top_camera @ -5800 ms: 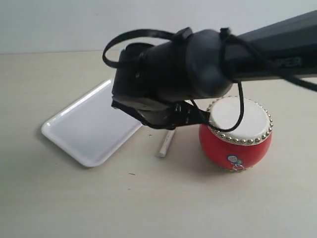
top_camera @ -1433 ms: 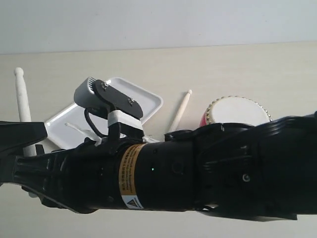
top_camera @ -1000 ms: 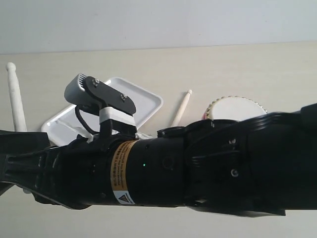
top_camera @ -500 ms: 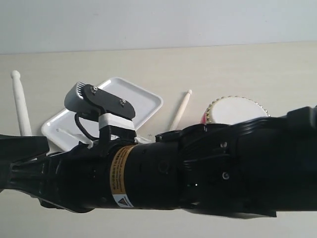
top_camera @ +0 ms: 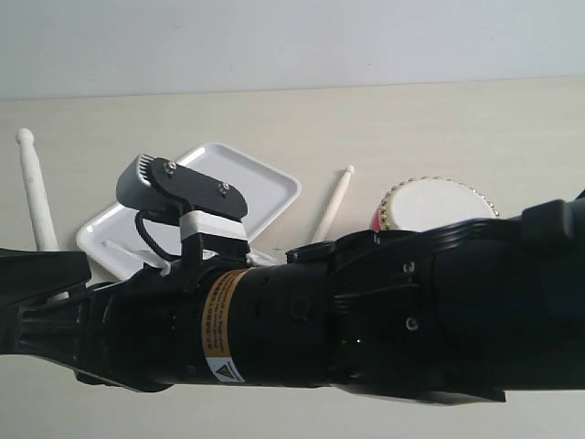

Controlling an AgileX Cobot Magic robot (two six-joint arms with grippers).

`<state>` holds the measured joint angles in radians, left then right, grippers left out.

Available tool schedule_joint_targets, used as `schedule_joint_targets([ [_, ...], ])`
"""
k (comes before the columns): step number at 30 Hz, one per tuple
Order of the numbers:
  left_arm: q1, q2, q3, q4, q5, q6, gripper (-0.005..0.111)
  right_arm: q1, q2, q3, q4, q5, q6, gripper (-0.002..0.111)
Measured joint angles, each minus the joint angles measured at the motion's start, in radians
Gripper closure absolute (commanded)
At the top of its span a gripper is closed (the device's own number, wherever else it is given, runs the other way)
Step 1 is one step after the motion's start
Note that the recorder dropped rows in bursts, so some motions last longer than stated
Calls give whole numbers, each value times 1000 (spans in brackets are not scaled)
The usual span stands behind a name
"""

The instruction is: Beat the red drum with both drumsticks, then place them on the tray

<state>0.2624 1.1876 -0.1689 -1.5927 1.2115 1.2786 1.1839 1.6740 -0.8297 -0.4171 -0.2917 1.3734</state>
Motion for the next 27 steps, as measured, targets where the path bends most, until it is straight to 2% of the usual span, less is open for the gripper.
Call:
schedule_joint_targets([
  [16, 0, 0, 0, -7, -2, -42, 63, 0, 35, 0, 3, -38, -6, 108],
  [27, 0, 0, 0, 0, -18, -42, 90, 0, 35, 0, 3, -51, -9, 108],
])
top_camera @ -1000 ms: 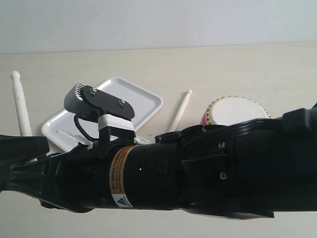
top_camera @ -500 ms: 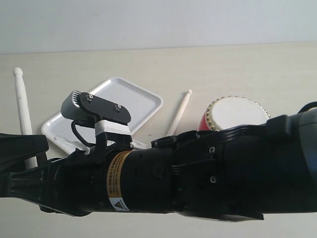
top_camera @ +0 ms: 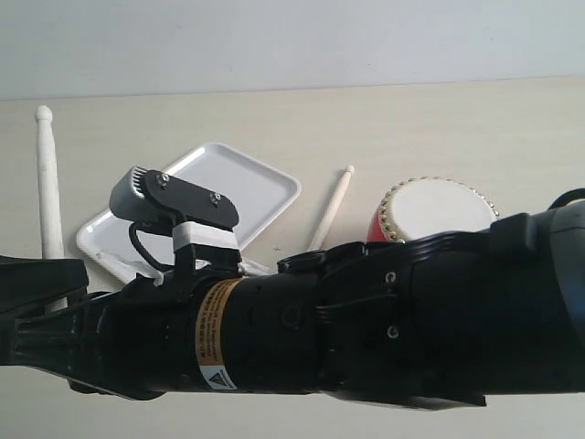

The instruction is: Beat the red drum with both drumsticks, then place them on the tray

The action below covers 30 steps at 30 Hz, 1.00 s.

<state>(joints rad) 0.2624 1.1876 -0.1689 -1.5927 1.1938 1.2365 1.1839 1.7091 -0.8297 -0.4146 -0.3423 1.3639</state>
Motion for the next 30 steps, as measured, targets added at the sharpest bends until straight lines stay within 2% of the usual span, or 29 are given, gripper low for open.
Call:
schedule_joint_targets([
  [5, 0, 0, 0, 4, -9, 9, 91, 0, 0, 0, 0, -2, 0, 108],
  [8, 0, 0, 0, 4, -9, 11, 106, 0, 0, 0, 0, -2, 0, 106],
  [12, 0, 0, 0, 4, -9, 16, 107, 0, 0, 0, 0, -2, 0, 87],
  [16, 0, 0, 0, 2, 2, 15, 107, 0, -18, 0, -17, 10, 0, 64],
  [21, 0, 0, 0, 0, 10, 26, 107, 0, -84, 0, -104, 36, 0, 53],
  [27, -2, 0, -61, 20, 9, 11, 107, 0, -222, 0, -214, 230, 42, 53],
  [30, -2, 0, -108, 76, -36, -27, 107, 0, -333, 0, -234, 451, 40, 53],
])
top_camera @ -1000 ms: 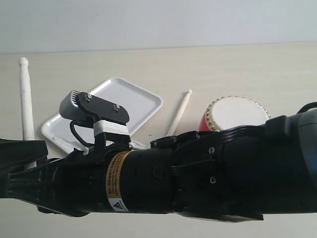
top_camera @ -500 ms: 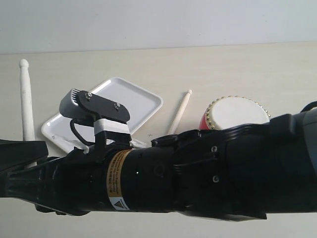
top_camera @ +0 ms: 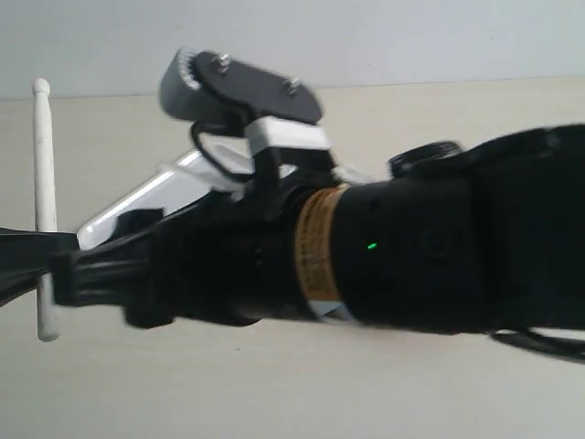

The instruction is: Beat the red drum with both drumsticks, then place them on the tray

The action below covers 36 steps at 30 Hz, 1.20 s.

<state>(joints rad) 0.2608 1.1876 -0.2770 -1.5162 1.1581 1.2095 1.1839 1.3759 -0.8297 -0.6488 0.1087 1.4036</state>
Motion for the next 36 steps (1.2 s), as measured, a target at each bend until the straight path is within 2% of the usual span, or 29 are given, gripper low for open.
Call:
schedule_joint_targets([
  [5, 0, 0, -14, 28, -40, -13, 107, -11, -109, -3, -81, 381, -22, 53],
  [7, 0, -3, -14, 33, -47, -13, 107, -27, -111, -13, -82, 451, -42, 54],
  [13, 0, -41, -14, 36, -51, -13, 107, -126, -19, -99, -33, 488, -65, 57],
  [20, 0, -70, -14, 30, -56, -9, 107, -212, 226, -272, 287, 505, -316, 57],
  [23, 0, -72, -14, 29, -77, -9, 107, -230, 343, -365, 352, 556, -370, 57],
  [29, 0, -72, -14, 29, -87, -8, 107, -290, 510, -503, 445, 656, -391, 57],
  [36, 0, -72, -14, 29, -93, -6, 107, -360, 609, -576, 500, 717, -393, 57],
])
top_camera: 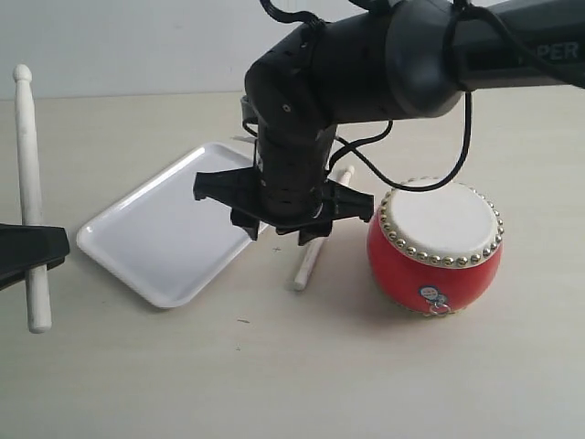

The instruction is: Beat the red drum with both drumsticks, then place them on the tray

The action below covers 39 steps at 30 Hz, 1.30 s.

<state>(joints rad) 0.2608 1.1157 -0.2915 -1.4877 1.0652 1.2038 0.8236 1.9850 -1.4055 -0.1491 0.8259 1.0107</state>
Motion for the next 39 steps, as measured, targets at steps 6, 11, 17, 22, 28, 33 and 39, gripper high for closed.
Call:
schedule_joint_targets([
  [6, 0, 0, 0, 0, 11, 0, 107, -54, 37, -6, 4, 27, 0, 57],
  [11, 0, 0, 0, 0, 16, 2, 107, -63, 67, -10, 6, -7, 0, 57],
  [17, 0, 0, 4, -18, 26, 14, 107, -64, 114, -12, 16, -46, 14, 57],
  [22, 0, 0, 4, -24, 32, 22, 107, -64, 130, -12, 20, -63, 42, 57],
  [28, 0, 0, 4, -28, 42, 26, 107, -64, 131, -12, 5, -65, 56, 57],
  [33, 0, 0, 4, -31, 42, 28, 107, -64, 131, -12, -7, -66, 92, 57],
  [39, 0, 0, 4, -37, 44, 32, 107, -64, 131, -12, -11, -70, 152, 57],
])
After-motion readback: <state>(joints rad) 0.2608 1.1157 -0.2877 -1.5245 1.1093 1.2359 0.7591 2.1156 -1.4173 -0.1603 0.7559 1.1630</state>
